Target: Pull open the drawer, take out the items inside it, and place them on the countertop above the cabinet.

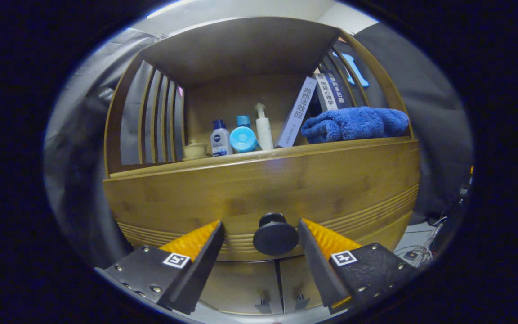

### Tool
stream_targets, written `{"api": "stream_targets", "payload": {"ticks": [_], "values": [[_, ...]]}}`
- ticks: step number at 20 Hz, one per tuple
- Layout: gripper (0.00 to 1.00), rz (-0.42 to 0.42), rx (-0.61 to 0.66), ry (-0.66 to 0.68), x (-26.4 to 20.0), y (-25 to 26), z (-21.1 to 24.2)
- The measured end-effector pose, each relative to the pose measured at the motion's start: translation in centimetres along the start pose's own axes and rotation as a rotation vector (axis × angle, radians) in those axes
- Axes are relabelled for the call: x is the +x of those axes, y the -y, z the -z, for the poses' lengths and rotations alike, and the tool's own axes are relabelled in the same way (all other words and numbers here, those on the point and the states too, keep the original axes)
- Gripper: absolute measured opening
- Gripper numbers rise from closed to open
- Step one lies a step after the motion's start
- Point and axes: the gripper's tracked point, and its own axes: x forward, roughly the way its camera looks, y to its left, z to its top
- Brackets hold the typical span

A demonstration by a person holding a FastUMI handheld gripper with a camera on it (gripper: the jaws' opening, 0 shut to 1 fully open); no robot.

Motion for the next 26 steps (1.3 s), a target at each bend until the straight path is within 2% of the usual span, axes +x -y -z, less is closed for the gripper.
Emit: {"api": "stream_targets", "payload": {"ticks": [4,8,13,16,22,26], "values": [[0.98,0.002,0.003,0.004,-0.1,-0.1,0.1],[0.98,-0.016,-0.074,-0.036,-0.6,-0.4,0.2],[0.98,-0.060,-0.136,-0.062,-3.2,-1.1,-2.0],[0.98,-0.041,-0.115,-0.084,-5.3,-0.4,-4.5],[0.98,-0.009,-0.052,-0.028,-11.5,-0.1,-13.6],[0.98,-0.046,-0.029,-0.028,-15.6,-1.3,-18.7]]}}
